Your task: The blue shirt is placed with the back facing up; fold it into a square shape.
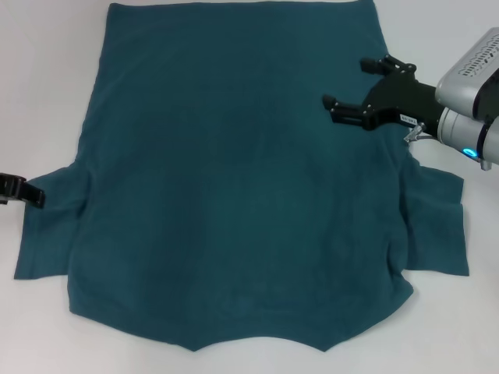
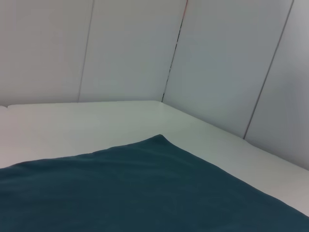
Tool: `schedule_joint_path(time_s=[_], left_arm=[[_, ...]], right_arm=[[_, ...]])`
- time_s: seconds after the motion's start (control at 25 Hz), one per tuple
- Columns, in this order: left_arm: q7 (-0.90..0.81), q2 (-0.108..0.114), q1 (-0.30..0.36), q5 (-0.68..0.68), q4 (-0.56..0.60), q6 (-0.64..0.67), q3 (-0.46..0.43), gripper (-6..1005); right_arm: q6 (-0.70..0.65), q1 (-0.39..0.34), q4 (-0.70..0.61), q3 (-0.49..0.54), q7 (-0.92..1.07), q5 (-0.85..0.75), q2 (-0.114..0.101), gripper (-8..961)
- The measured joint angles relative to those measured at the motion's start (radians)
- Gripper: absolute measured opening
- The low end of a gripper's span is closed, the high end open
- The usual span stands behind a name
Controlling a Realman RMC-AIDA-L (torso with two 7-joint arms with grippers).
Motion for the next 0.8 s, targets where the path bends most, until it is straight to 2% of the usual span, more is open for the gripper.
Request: schedule_joint_path(time_s=[0.36,0.6,0.8], left_arm=[[-0.002,0.01,-0.017,0.004,-0.074,-0.073,0.008,610],[-0.006,0.031,-0.023,0.005,-0.113,-0.1,0.008,611],[-0.006,0.033,-0.027,0.006,-0.142,-0.108,0.009,612]], right_arm=[[0.002,-0.004,0.011,-0.003,-0.002,-0.005,-0.001,945],[0.003,-0.005,0.011,-0.003,-0.002,-0.007,-0.002,945],[0.003,-0.006,0.013,-0.007,-0.003,-0.007,-0.001,945]])
